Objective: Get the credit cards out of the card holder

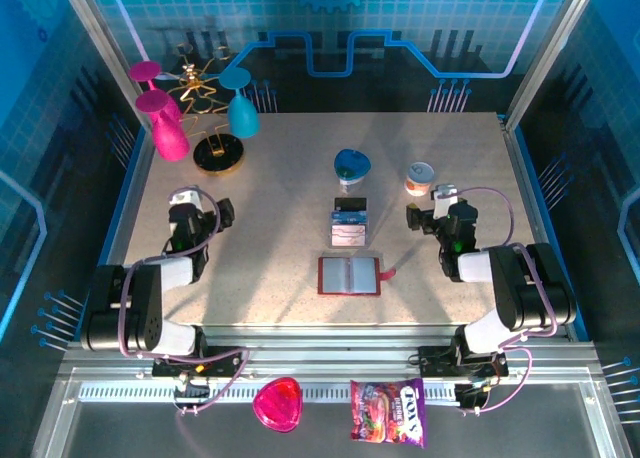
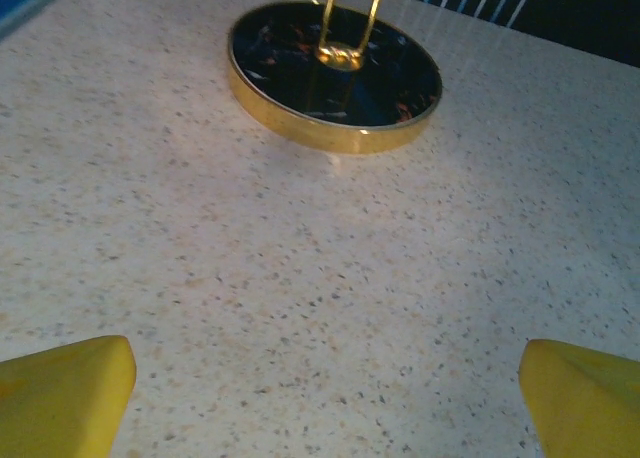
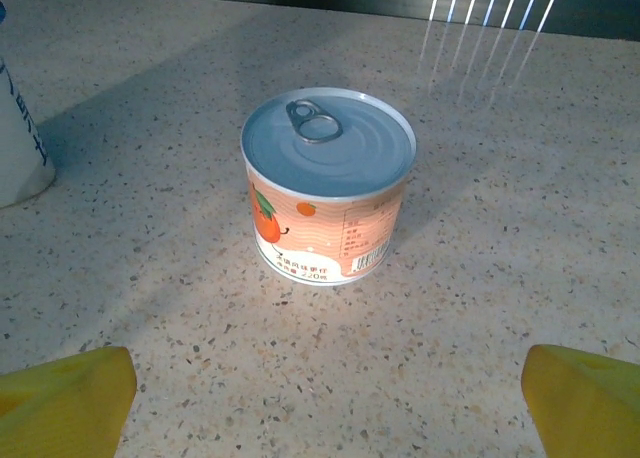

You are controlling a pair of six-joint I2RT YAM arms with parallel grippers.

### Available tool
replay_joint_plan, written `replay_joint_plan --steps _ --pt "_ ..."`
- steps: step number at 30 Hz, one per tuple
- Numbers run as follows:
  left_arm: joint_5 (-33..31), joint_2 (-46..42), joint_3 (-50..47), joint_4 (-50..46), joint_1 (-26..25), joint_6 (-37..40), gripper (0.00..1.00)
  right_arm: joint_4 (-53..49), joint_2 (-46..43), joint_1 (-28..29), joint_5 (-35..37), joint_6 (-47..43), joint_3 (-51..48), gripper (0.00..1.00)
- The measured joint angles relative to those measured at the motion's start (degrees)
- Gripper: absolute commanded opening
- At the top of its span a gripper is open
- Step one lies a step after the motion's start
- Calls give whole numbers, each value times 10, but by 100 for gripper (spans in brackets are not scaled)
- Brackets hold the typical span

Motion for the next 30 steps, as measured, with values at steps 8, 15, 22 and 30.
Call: replay_joint_plan --steps 8,15,22,30 --pt "67 16 17 17 0 23 99 4 0 0 0 0 0 100" --pt "99 19 16 52 0 37 99 4 0 0 -3 0 0 100" --pt "102 68 -8 125 -15 57 99 2 0 1 -17 -1 2 100" --pt "70 74 -5 120 -51 84 99 2 0 2 -24 -3 4 100"
